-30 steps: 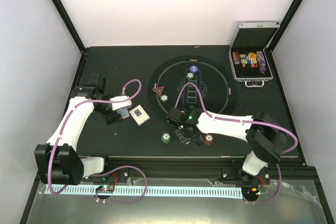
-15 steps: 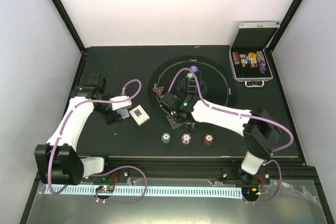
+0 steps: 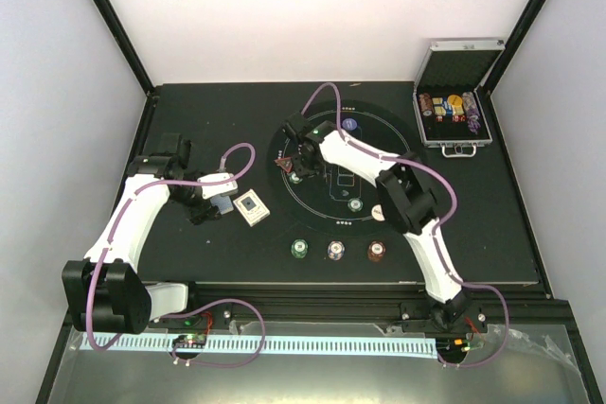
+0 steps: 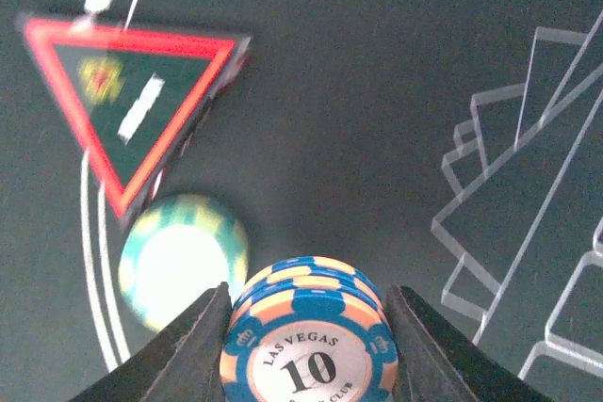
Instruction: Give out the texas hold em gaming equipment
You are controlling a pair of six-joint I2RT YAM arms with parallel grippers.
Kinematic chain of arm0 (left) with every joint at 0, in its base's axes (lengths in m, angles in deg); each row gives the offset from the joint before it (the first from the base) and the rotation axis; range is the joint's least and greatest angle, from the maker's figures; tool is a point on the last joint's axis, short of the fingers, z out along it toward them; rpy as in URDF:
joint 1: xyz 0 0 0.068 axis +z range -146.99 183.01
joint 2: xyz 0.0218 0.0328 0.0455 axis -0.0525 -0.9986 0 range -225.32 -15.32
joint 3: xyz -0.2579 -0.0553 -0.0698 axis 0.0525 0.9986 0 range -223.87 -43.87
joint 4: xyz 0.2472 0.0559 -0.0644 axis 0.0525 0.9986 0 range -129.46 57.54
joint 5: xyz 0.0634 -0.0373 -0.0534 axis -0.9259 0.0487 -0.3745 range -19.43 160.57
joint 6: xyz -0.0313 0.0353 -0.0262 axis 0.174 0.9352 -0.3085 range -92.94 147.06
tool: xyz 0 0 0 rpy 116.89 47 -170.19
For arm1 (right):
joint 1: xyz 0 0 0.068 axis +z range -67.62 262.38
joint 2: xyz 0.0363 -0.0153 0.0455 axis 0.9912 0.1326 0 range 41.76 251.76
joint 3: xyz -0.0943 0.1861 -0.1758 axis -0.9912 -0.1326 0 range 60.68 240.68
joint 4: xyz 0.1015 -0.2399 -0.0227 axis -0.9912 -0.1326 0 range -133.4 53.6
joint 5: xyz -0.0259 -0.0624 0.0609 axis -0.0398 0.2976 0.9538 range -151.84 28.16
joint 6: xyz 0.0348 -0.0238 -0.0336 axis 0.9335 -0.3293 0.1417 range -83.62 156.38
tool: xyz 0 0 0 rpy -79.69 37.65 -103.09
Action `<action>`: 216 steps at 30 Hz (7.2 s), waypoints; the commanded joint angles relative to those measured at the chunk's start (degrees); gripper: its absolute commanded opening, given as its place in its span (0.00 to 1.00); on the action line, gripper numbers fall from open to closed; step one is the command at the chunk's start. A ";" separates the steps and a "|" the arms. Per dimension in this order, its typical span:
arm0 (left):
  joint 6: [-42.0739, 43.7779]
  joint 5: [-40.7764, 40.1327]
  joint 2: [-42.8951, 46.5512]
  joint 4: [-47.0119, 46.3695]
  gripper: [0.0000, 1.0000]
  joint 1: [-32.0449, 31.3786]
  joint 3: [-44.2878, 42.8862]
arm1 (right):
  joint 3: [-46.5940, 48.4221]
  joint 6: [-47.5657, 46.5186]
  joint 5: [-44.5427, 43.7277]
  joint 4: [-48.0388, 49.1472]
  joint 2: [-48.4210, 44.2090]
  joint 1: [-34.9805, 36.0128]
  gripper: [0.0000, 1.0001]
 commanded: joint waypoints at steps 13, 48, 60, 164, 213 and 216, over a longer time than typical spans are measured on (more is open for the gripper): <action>1.48 -0.48 0.58 0.32 0.02 0.49 -0.98 | 25.40 -1.23 2.67 -6.38 18.69 -3.61 0.29; 1.47 0.24 0.77 0.74 0.02 0.49 -1.41 | -44.00 9.91 0.90 7.98 -35.19 12.30 0.78; 1.48 -0.05 0.84 1.13 0.02 0.47 -1.86 | -50.50 13.32 2.26 12.53 -34.13 15.24 0.75; 2.05 -1.15 1.02 0.53 0.02 0.47 -1.13 | -50.56 11.61 2.00 8.56 -36.07 15.24 0.37; 1.82 -1.16 1.46 0.45 0.02 0.49 -1.15 | -55.84 8.13 5.14 8.82 -39.50 15.19 0.26; 1.91 -1.10 1.53 0.38 0.01 0.49 -1.15 | -54.36 7.96 4.23 7.50 -40.20 15.25 0.24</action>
